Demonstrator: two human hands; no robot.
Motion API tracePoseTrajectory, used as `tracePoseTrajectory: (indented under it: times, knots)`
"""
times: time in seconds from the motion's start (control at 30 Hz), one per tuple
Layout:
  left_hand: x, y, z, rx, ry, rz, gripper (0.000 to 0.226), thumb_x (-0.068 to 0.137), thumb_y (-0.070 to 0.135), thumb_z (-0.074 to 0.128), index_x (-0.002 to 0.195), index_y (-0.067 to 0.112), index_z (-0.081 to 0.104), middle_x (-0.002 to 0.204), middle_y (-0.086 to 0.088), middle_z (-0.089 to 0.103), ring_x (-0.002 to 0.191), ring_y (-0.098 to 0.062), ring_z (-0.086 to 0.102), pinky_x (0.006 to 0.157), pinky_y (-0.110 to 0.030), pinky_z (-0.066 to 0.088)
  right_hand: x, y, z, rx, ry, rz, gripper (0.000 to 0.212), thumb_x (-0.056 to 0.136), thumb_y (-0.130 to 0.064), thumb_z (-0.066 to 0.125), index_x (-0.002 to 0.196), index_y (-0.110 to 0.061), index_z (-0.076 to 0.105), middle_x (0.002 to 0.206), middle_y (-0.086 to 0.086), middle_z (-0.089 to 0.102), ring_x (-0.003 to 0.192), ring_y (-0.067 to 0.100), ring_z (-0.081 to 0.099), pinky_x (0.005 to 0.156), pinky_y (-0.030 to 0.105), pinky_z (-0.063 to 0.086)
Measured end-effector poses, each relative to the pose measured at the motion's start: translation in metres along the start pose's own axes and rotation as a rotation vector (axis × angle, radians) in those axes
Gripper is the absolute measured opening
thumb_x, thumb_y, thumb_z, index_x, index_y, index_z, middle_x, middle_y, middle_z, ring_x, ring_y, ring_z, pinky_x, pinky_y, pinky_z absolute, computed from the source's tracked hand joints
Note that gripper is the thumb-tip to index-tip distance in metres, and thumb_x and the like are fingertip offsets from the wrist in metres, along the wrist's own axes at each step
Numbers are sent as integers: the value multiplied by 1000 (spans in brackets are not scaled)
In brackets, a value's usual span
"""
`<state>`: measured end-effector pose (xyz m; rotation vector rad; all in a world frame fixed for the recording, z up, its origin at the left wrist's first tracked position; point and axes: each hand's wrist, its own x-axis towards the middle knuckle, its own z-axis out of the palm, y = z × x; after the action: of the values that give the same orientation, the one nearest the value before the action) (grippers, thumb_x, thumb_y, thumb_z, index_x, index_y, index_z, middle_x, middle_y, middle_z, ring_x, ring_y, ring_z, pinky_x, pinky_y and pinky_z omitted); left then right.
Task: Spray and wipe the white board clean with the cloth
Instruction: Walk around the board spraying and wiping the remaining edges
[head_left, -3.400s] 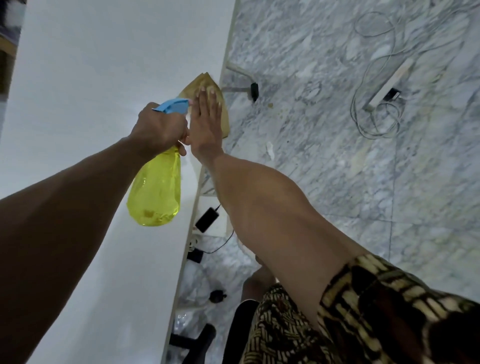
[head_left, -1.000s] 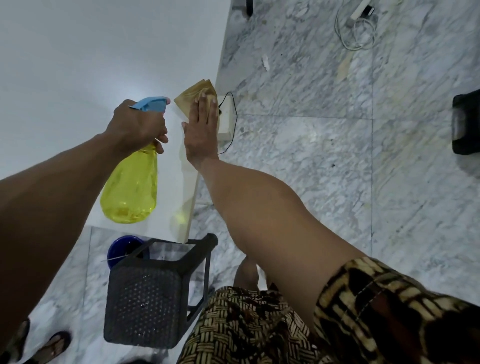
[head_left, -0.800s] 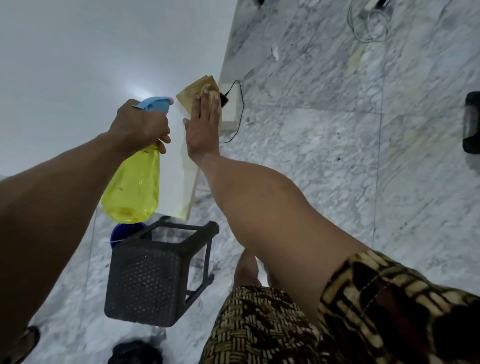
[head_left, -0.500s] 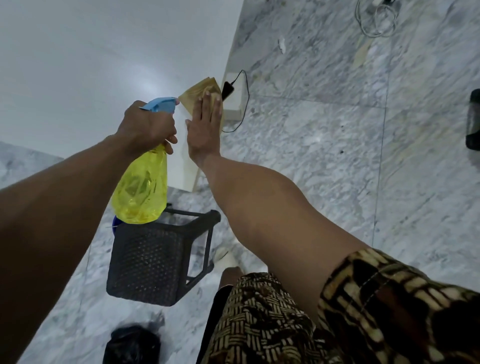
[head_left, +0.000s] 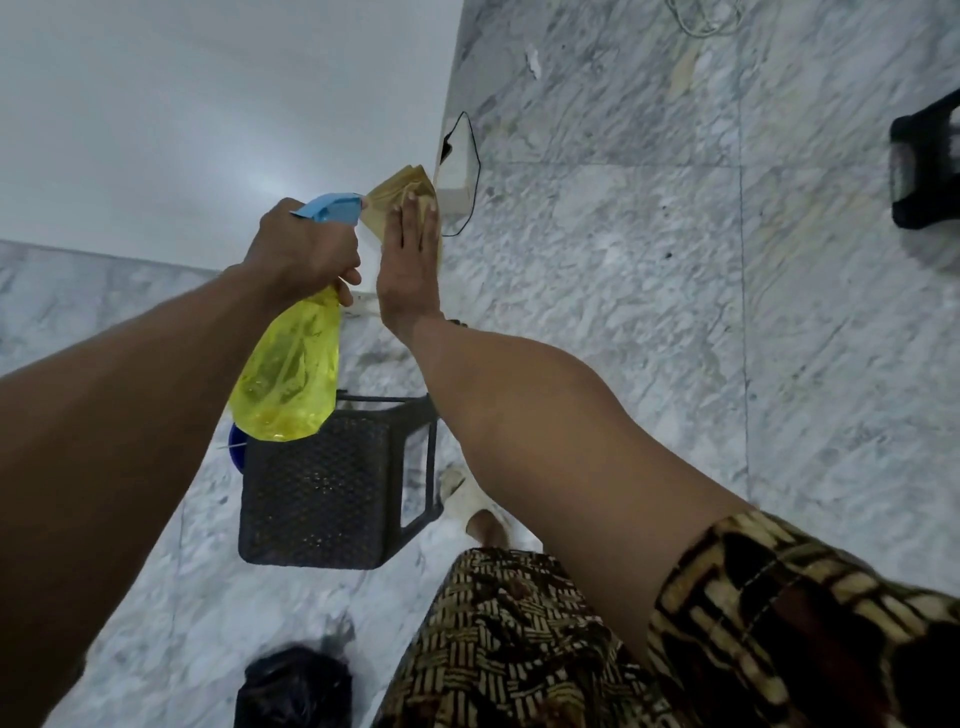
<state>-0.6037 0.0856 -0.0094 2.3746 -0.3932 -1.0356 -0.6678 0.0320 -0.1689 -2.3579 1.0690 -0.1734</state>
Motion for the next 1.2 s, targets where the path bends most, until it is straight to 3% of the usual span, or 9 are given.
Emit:
tracePoseTrajectory:
  times: [0.23, 0.47, 0.57, 0.7, 0.8, 0.87, 0.93, 1.1, 1.2]
  knots:
    - [-26, -40, -11, 15, -14, 50, 60, 70, 14, 52, 125, 28, 73, 73, -11, 75, 73, -40, 76, 87, -55, 65, -55, -16, 8, -40, -39, -9, 71, 93, -6, 41, 153, 7, 6, 162, 25, -3, 149, 45, -9, 122, 50, -3]
    - [-48, -55, -15, 5, -31, 90, 58, 81, 4, 49, 127, 30, 72, 81, -17, 75, 85, -47, 76, 86, -54, 65, -91, -30, 6, 38, -83, 17, 75, 92, -1, 50, 151, 11, 5, 161, 28, -6, 148, 45, -12, 122, 46, -7]
    - [-57, -57, -19, -31, -25, 86, 59, 82, 7, 50, 134, 25, 69, 87, -18, 76, 76, -36, 75, 78, -49, 67, -102, -38, 3, 95, -183, 54, 76, 92, -2, 52, 151, 11, 6, 161, 28, -4, 149, 42, -12, 121, 45, -10]
    - [-75, -53, -32, -83, -13, 87, 66, 73, 17, 52, 137, 22, 69, 86, -15, 77, 74, -27, 78, 78, -45, 67, -99, -43, -13, 326, -446, 254, 58, 96, -2, 43, 150, 4, 22, 160, 22, 19, 149, 36, 14, 122, 45, 13]
    - [-88, -45, -43, -95, 2, 75, 64, 72, 15, 52, 133, 17, 70, 80, -13, 77, 65, -28, 74, 75, -41, 65, -94, -51, -47, 655, -520, 496, 40, 102, -9, 38, 140, 2, 43, 120, 17, 57, 103, 31, 57, 85, 34, 48]
    - [-99, -36, -54, -110, 18, 75, 61, 71, 15, 54, 130, 13, 70, 82, -15, 78, 60, -27, 73, 70, -39, 64, -90, -48, -71, 983, -517, 592, 31, 103, -8, 36, 127, 5, 51, 89, 9, 55, 70, 20, 54, 59, 27, 48]
    - [-107, -27, -66, -139, 49, 82, 45, 81, 6, 56, 123, 11, 70, 87, -18, 76, 53, -20, 70, 55, -31, 62, -84, -46, -99, 1273, -540, 655, 25, 104, -6, 36, 121, 0, 53, 85, 7, 54, 65, 17, 56, 50, 24, 52]
    - [-125, -9, -91, -233, 119, 134, 41, 90, -4, 52, 119, 19, 69, 87, -22, 70, 71, -32, 71, 47, -26, 57, -53, -64, -141, 1429, -517, 631, 31, 108, -27, 34, 109, -10, 60, 79, 7, 50, 65, 22, 53, 57, 29, 56]
    - [-137, -6, -102, -305, 146, 176, 43, 94, -2, 52, 123, 24, 68, 91, -19, 63, 68, -25, 68, 44, -25, 55, -45, -78, -154, 1488, -518, 625, 39, 106, -27, 35, 128, -2, 55, 89, 10, 57, 77, 21, 55, 81, 36, 50]
